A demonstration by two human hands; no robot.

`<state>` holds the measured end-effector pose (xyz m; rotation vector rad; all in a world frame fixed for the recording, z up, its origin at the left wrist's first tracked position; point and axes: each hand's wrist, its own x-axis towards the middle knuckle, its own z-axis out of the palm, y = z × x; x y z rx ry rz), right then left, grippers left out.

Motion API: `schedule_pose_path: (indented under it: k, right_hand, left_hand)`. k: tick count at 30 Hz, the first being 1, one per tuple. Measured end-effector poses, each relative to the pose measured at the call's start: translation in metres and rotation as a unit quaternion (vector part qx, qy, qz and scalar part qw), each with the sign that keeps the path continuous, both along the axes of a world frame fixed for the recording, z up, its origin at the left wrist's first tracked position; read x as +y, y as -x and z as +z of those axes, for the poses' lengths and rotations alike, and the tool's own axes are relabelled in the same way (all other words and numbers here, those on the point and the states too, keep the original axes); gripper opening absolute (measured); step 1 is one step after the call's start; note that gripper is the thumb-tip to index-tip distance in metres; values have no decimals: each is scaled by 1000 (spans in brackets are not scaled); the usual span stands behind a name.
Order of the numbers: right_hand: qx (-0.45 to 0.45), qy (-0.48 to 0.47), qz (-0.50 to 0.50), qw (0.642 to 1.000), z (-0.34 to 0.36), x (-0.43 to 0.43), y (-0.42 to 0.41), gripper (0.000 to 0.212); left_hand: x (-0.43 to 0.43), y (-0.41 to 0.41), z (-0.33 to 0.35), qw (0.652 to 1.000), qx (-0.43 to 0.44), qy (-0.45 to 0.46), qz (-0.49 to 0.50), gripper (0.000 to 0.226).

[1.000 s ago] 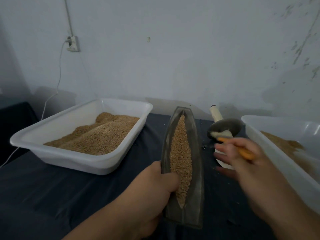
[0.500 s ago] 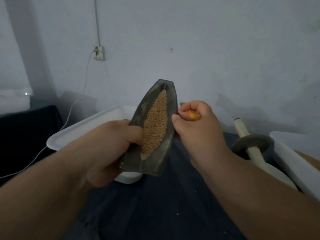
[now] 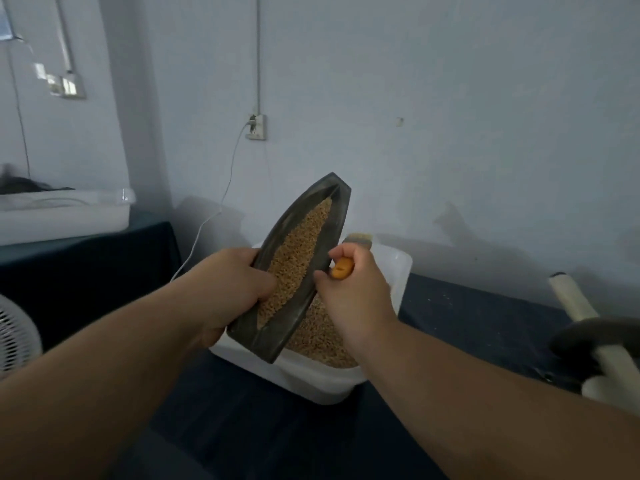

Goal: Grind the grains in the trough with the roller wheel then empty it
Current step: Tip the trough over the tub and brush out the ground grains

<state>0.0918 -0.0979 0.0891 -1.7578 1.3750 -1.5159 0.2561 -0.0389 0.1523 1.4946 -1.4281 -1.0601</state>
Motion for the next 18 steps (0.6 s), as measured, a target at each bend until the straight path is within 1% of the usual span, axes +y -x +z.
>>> schedule_pose_path:
  k: [2, 6, 10, 12, 14, 15, 18]
  right_hand:
    - [-1, -9, -4, 1000, -5, -8, -4, 31]
    - [-24, -28, -14, 999, -7, -24, -1, 28]
    - [-31, -31, 4, 999, 1, -32, 13, 20]
    - [-13, -19, -6, 1000, 11, -35, 25, 23]
    - [9, 18, -30, 999, 24, -39, 38, 27]
    - [0, 39, -36, 999, 32, -42, 44, 28]
    - [-76, 69, -15, 995, 53, -48, 58, 34]
  left_hand:
    - [-12, -1, -1, 1000, -22, 5, -3, 20]
    - [-28, 2, -6, 1000, -20, 10, -7, 21]
    - [-34, 6, -22, 1000, 10, 5, -8, 24]
    - [-39, 9, -32, 1000, 23, 13, 8, 25]
    - [-42, 13, -41, 999, 34, 20, 26, 24]
    - [-44, 15, -44, 999, 34, 21, 34, 23]
    - [-47, 17, -50, 998, 20, 28, 54, 18]
